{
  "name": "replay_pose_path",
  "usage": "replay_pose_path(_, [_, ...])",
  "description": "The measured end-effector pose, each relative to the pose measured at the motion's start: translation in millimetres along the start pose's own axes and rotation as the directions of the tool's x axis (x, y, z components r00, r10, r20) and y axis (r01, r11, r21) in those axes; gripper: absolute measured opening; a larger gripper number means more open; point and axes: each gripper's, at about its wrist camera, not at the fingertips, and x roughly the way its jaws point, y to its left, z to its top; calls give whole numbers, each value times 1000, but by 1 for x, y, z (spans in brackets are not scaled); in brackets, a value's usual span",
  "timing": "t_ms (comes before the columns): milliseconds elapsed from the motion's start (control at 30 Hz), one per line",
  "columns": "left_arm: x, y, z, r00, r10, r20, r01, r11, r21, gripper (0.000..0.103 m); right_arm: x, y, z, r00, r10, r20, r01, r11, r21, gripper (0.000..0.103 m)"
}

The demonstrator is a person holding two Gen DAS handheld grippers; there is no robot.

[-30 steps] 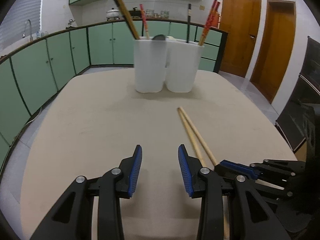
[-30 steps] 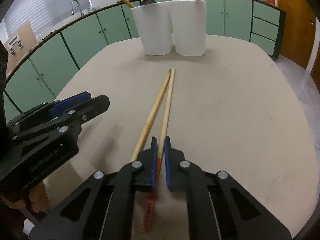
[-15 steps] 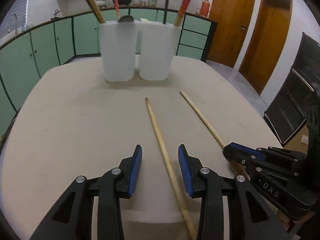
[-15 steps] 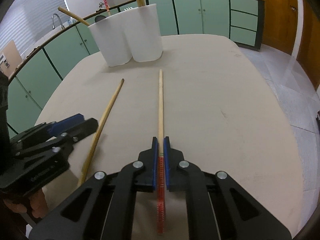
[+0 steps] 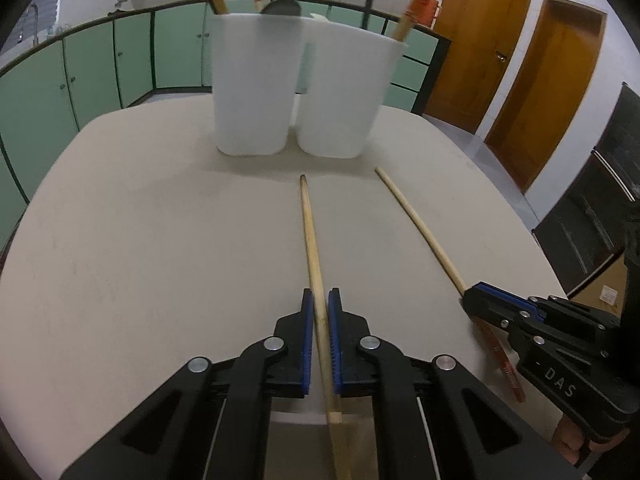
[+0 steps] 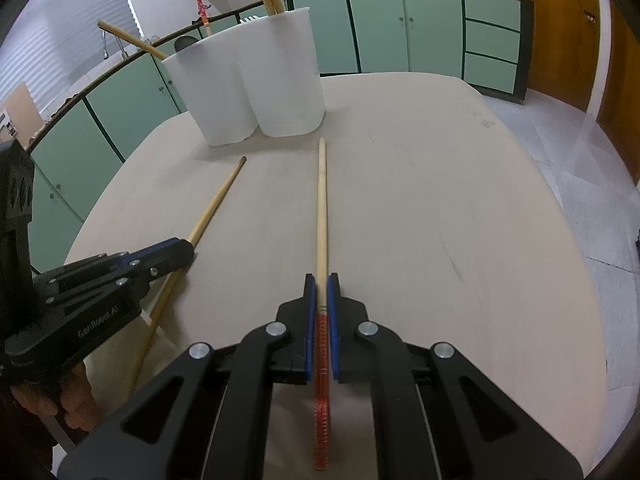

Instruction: Organize utensils

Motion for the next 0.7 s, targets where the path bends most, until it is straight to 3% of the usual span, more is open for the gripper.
replay_pose_path(100, [-1,0,1,1000,0,-4,0,1000,18,8,-3,1,0,1000,-9,18,9,1000,-11,13])
replay_pose_path(133, [-3,0,0,1000,-1,0,1,1000,21,12,-6,1,-2,1000,-5,30,5,1000,-11,22])
replay_pose_path(200, [-10,2,-7,1000,-8,18,8,1000,21,21,-17,-1,-8,998,-6,69,7,1000,-9,26])
replay_pose_path(367, [-47,4,-36,989,74,125,-77,997,21,22,-48,-2,-30,986,-40,161,47,998,-35,26])
replay_pose_path(467, [-56,0,-48,988,92,127,-97,995,29,22,-61,1,-39,977,-57,205,70,996,-57,26])
replay_pose_path(567, [-60,-6,-57,988,92,122,-99,994,51,22,-61,4,-43,980,-53,189,70,994,-84,26])
replay_pose_path(700, [-57,-14,-58,993,76,92,-84,993,88,22,-49,3,-56,994,-32,101,41,995,-94,20])
